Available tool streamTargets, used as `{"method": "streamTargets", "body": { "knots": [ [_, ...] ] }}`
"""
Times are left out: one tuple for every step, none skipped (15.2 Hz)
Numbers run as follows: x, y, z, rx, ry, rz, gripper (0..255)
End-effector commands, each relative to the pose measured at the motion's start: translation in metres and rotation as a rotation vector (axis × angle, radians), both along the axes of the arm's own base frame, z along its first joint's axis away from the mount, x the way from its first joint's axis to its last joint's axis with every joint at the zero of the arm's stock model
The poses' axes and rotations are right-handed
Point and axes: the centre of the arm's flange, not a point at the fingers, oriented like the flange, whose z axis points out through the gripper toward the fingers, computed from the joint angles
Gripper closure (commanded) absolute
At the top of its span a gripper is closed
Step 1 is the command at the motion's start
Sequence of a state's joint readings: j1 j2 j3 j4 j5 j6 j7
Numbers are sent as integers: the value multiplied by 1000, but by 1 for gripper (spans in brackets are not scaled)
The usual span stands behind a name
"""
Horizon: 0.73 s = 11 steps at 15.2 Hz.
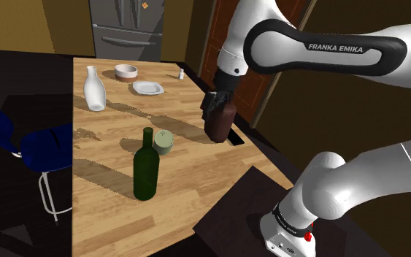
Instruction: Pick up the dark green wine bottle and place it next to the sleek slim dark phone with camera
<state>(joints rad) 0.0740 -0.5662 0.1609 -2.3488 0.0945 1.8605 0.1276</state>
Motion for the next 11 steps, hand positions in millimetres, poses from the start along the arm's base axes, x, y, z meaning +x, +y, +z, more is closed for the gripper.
{"method": "streamTargets", "body": {
  "knots": [
    [11, 25, -2, -6, -5, -9, 0],
    [17, 37, -5, -10, -7, -13, 0],
    [22, 50, -7, -14, -9, -17, 0],
    [28, 62, -9, -18, -11, -20, 0],
    [33, 74, -11, -21, -14, -24, 0],
    [39, 86, -14, -25, -16, -28, 0],
    [45, 98, -16, -29, -18, -32, 0],
    [50, 110, -19, -33, -20, -35, 0],
    [56, 122, -21, -36, -22, -39, 0],
    [62, 134, -24, -40, -24, -43, 0],
    [68, 146, -26, -44, -26, -47, 0]
  ]
}}
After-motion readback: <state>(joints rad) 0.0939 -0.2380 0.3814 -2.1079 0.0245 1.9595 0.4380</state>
